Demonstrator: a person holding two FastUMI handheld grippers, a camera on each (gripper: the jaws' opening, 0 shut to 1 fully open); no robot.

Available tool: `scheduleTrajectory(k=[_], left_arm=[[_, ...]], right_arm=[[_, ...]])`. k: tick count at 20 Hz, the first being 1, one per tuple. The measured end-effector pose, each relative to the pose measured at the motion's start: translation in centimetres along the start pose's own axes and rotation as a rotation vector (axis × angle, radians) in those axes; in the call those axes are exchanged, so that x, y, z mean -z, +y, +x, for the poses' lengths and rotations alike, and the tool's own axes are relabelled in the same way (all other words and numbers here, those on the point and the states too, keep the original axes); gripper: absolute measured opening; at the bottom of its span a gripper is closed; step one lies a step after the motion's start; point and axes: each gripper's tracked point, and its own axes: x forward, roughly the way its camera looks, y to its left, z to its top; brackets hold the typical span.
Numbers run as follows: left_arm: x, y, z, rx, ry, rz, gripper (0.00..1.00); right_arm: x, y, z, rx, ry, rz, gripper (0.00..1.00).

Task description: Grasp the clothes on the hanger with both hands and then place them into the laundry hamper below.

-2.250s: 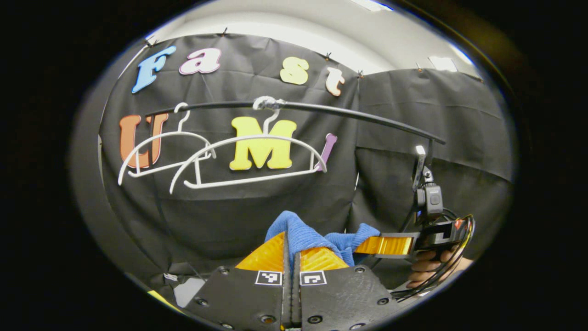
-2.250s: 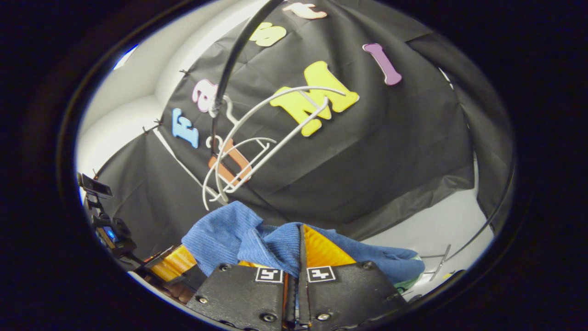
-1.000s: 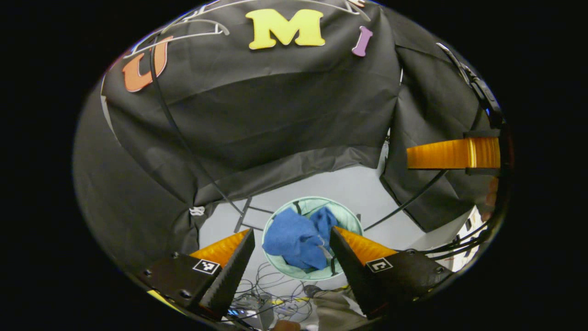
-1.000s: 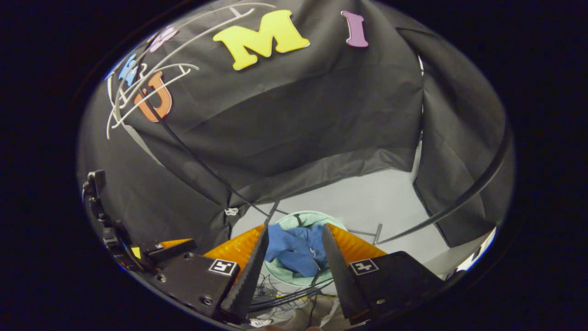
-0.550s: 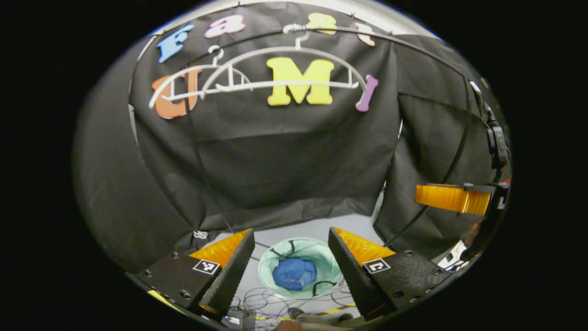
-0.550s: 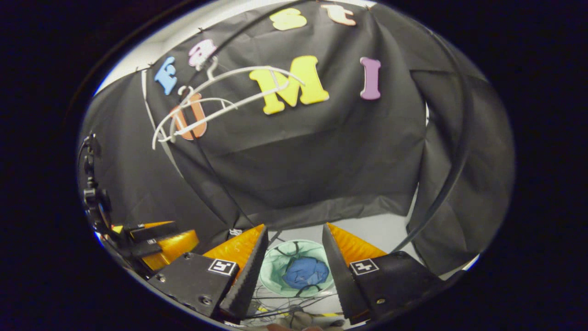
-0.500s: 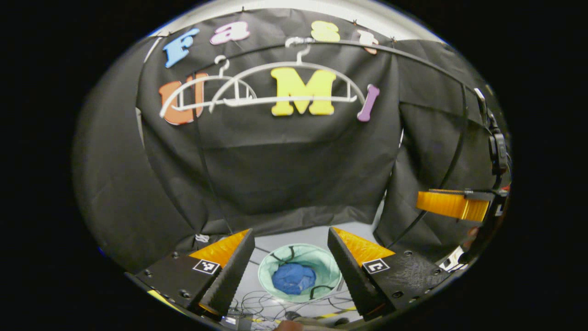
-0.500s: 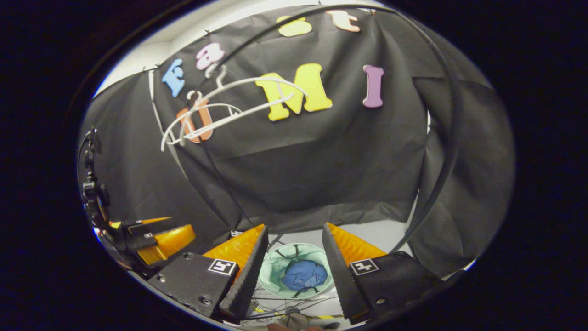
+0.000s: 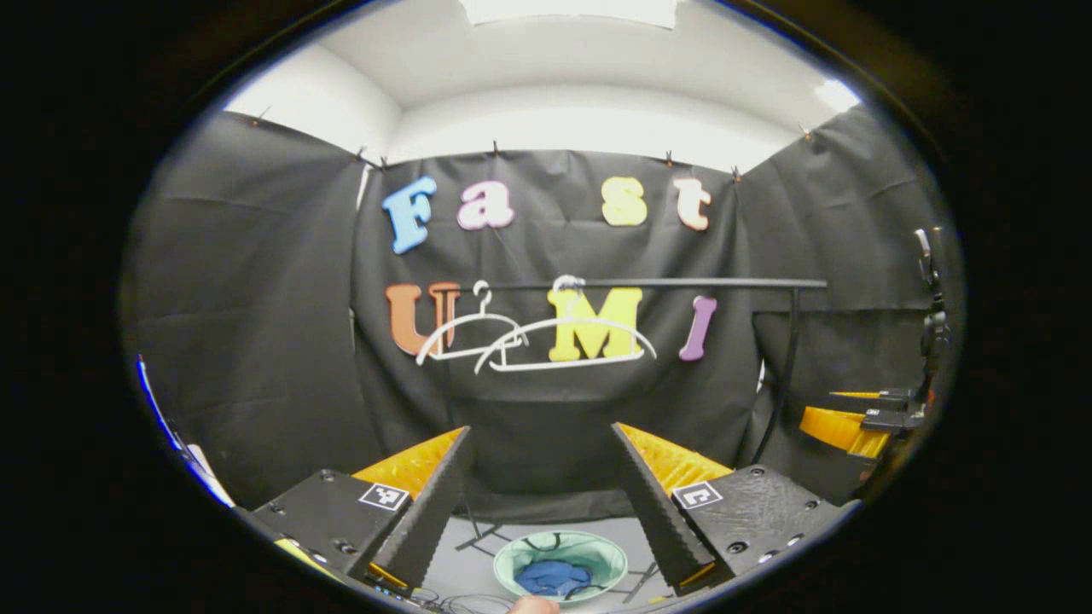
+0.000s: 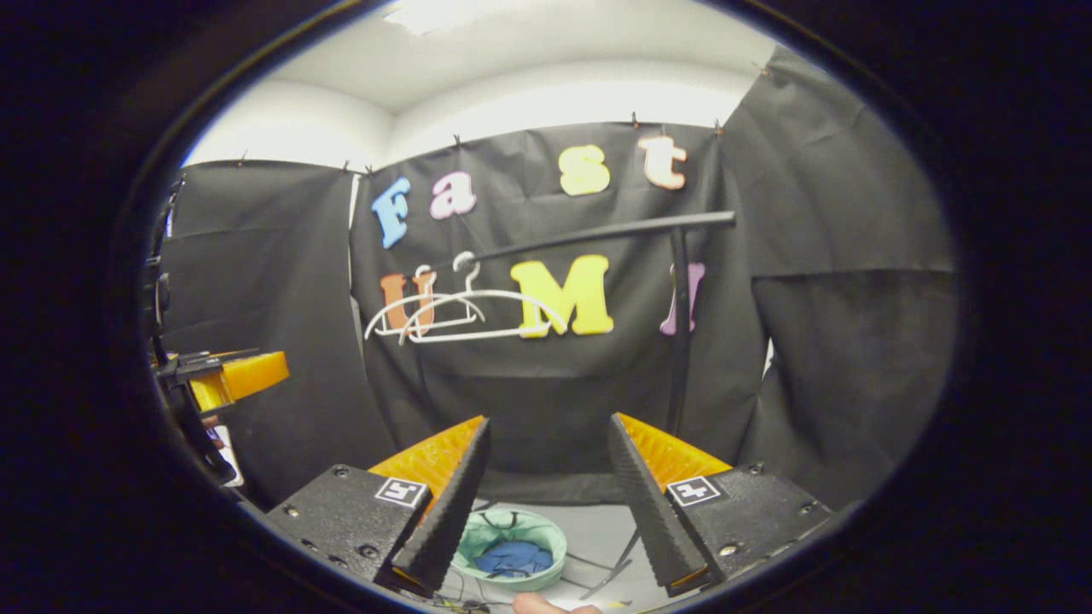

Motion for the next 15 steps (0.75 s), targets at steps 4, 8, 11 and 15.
scheduleTrajectory(k=[4, 8, 11, 15], left_arm=[[2.3, -1.7, -1.3, -0.035, -0.107, 0.022, 0.92], [-1.9, -0.3, -3.8, -0.054, -0.2, 0.018, 0.97], [-4.0, 1.2, -6.3, -0.055, -0.256, 0.03, 0.98], [-5.9, 4.6, -7.8, -0.073, -0.298, 0.048, 0.92]], right_arm=[[-4.6, -1.2, -3.5, -0.005, -0.133, -0.009, 0.89], [-7.5, -2.5, -6.0, 0.027, -0.216, -0.019, 0.89], [-9.6, -2.6, -7.7, 0.055, -0.286, -0.037, 0.89], [-12.9, -1.5, -9.7, 0.095, -0.381, -0.087, 0.9]])
